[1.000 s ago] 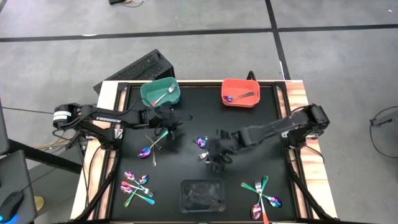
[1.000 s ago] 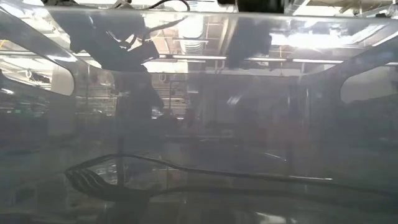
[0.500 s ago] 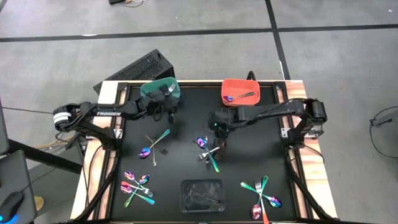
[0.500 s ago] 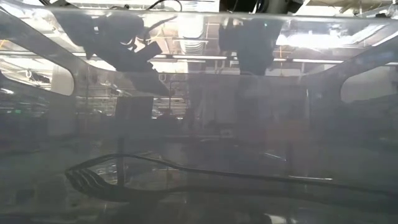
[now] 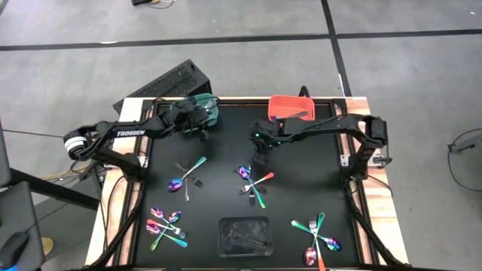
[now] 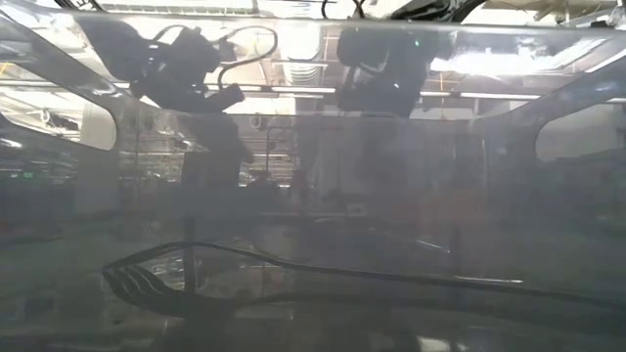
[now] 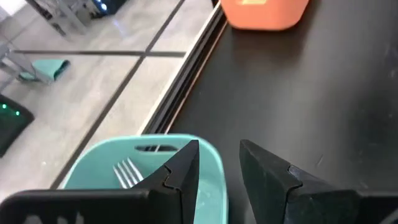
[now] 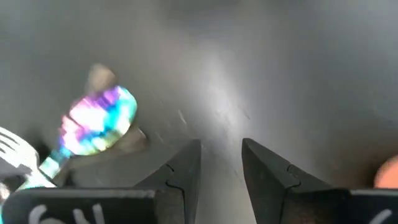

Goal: Sort silverware by color (type)
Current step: Put the blue spoon into the orange bin

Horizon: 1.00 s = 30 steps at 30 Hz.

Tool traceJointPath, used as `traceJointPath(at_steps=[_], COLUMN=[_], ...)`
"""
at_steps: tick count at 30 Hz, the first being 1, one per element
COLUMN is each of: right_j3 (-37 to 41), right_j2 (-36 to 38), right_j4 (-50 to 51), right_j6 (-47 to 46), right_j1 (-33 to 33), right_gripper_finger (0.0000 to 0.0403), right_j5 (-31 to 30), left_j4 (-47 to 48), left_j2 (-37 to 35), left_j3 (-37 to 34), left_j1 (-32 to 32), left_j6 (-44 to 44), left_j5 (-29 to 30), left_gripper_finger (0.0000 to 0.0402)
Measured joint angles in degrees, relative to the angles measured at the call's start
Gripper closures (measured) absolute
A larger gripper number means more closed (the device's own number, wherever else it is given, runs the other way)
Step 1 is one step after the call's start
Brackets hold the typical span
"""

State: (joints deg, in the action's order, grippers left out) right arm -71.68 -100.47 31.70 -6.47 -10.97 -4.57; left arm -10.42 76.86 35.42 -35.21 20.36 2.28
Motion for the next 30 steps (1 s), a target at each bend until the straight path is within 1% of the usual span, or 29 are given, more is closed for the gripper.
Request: traceJointPath(at_steps=[2, 4, 7, 9, 11, 14, 19, 22, 24, 27, 29, 30], right_j3=[-0.03, -0.03, -0.03, 0.08, 0.08, -0.09, -0.07, -0.07, -0.06, 0.08, -0.11, -0.03], right_j2=[0.09, 0.65, 2.17, 3.82, 7.07, 13.43, 20.48, 22.08, 21.53, 21.12, 20.88, 21.14], right_j4=[-1.07, 0.26, 5.76, 7.92, 6.22, 0.76, -0.02, 1.18, 1.26, 2.42, 2.53, 4.63], right_j6=[-0.48, -0.64, -2.63, -5.85, -8.53, -8.55, -8.33, -8.47, -8.28, -8.65, -11.03, -12.30], right_j1=[0.57, 1.00, 1.21, 1.02, 0.67, 1.40, 3.54, 4.29, 4.80, 5.40, 6.62, 7.12], right_gripper_finger=[0.0269, 0.0269, 0.0269, 0.0269, 0.0269, 0.0269, 0.0269, 0.0269, 0.0269, 0.0276, 0.0292, 0.0302], right_j5=[-0.24, -1.38, -5.02, -6.37, -6.28, -7.03, -15.06, -13.99, -11.08, -4.40, -4.10, -4.99], left_j4=[0.47, 1.22, 3.27, 5.12, 6.55, 7.69, 7.64, 7.56, 6.98, 5.53, 5.30, 5.32], left_j2=[0.00, 0.00, 0.00, 0.00, 0.00, 0.02, 0.02, 0.02, 0.02, 0.02, 0.02, 0.02], left_j3=[0.00, 0.00, 0.00, -0.02, -0.02, -0.04, -0.04, -0.04, -0.04, -0.04, -0.04, -0.04], left_j1=[-0.39, -0.74, -1.10, -1.24, -1.47, -1.94, -2.08, -2.08, -2.08, -2.08, -2.06, -2.06], left_j6=[-0.34, -0.85, -1.06, -1.11, -1.31, -1.66, -3.78, -4.53, -4.86, -4.97, -4.96, -4.98], left_j5=[0.04, 0.04, 0.16, 1.26, 2.73, 3.59, 3.54, 3.02, 1.81, 0.97, 1.01, 1.03], left_gripper_finger=[0.0297, 0.0297, 0.0297, 0.0297, 0.0297, 0.0297, 0.0297, 0.0297, 0.0297, 0.0297, 0.0297, 0.0297])
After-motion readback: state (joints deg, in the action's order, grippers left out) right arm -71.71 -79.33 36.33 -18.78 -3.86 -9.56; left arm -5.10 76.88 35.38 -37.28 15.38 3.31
